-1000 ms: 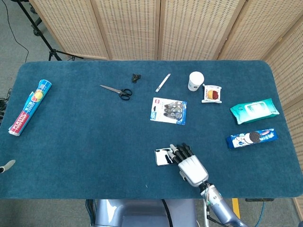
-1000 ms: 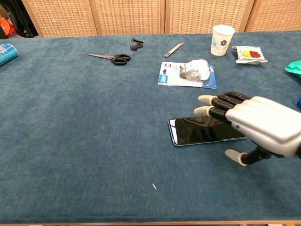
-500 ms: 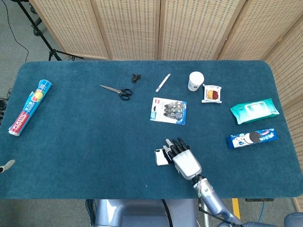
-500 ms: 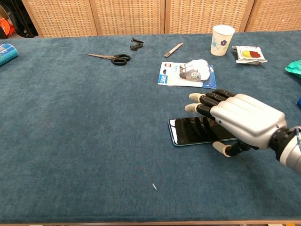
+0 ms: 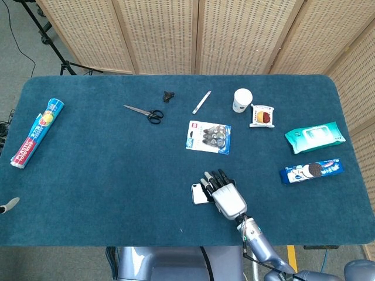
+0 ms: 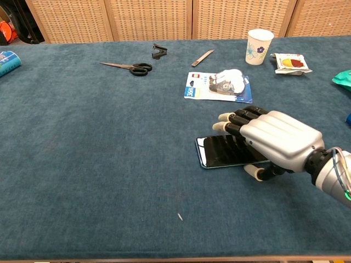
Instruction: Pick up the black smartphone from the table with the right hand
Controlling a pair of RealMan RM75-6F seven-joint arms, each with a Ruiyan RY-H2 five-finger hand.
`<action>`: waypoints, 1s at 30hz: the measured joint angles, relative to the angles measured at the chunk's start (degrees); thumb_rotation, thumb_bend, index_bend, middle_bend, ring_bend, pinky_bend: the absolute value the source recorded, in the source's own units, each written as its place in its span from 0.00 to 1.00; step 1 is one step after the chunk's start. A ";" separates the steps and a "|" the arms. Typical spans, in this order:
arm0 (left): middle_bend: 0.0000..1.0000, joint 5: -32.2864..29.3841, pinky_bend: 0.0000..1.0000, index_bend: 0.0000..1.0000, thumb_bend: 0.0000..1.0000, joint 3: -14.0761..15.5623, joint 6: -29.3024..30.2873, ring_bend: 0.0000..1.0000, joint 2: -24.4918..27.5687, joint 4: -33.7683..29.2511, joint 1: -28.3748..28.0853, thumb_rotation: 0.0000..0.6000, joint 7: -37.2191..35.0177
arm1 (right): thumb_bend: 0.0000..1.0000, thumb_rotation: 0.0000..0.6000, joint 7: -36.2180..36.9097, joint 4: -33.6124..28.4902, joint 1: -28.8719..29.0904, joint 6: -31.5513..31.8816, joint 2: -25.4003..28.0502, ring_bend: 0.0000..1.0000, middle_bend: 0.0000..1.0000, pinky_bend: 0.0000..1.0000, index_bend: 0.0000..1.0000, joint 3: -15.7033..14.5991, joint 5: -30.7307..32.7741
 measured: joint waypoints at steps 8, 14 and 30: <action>0.00 -0.15 0.00 0.00 0.00 -0.03 -0.22 0.00 -0.11 -0.08 -0.13 1.00 0.35 | 0.72 1.00 4.49 1.75 0.36 1.55 -1.36 0.16 0.30 0.07 0.33 0.14 -1.19; 0.00 -0.26 0.00 0.00 0.00 -0.08 -0.21 0.00 -0.04 -0.07 -0.10 1.00 0.03 | 0.77 1.00 5.11 1.75 1.22 1.72 -2.37 0.18 0.34 0.08 0.35 1.99 -0.10; 0.00 -0.19 0.00 0.00 0.00 -0.08 -0.33 0.00 0.19 0.09 -0.10 1.00 -0.45 | 0.63 1.00 -3.86 -1.93 7.09 -4.41 -1.48 0.17 0.23 0.08 0.35 9.76 11.97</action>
